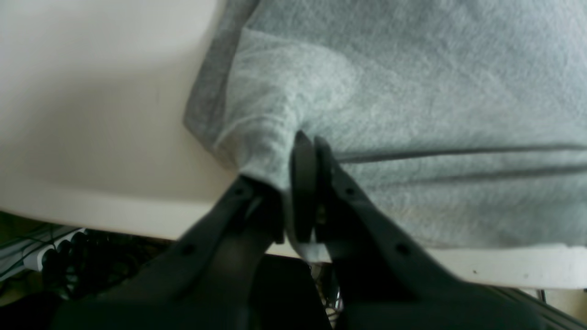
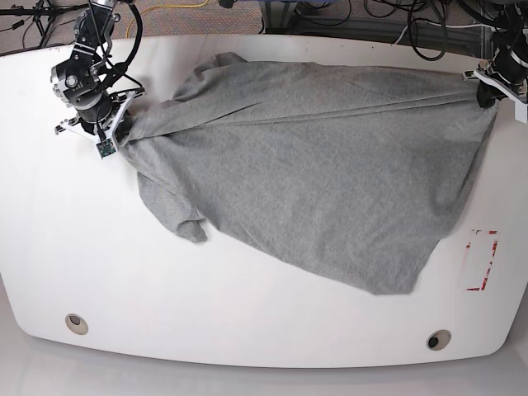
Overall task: Fold the T-shirt properly
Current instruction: 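Lay the stretched shirt down, moving both grippers apart along the table, then open the right gripper and regrasp the shirt corner nearby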
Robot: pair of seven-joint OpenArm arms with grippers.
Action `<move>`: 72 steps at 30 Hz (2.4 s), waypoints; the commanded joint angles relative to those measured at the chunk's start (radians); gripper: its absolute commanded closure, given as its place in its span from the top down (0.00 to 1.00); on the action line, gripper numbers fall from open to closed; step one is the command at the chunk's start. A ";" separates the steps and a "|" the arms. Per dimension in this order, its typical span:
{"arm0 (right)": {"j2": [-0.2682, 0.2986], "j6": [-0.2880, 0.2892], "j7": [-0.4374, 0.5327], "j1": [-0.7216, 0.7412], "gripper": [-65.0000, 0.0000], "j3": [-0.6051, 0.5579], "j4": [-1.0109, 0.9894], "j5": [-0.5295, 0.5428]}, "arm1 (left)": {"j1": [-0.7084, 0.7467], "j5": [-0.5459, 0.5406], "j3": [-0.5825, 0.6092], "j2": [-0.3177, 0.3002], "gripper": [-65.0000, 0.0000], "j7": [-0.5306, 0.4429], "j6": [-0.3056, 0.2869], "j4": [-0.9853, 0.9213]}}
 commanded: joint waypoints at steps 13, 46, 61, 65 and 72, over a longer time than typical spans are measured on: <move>-0.099 -0.013 0.003 -0.041 0.00 0.012 0.103 -0.013 | 0.002 0.004 0.044 -0.062 0.68 -0.017 0.007 0.012; -0.159 -0.013 0.002 -0.140 0.64 0.120 0.218 0.128 | -0.263 0.008 0.022 -0.137 0.77 -0.017 0.007 0.016; -0.147 -0.013 -0.026 0.102 0.64 0.182 0.102 0.194 | -0.398 0.010 0.104 -0.134 0.77 -0.017 0.011 0.012; -0.147 -0.013 -0.072 0.162 0.63 0.181 0.041 0.193 | -0.419 0.027 0.134 -0.132 0.77 -0.017 0.011 0.012; -0.150 -0.013 -0.133 0.189 0.63 0.179 0.005 0.194 | -0.461 0.140 0.200 -0.117 0.77 -0.017 0.011 0.012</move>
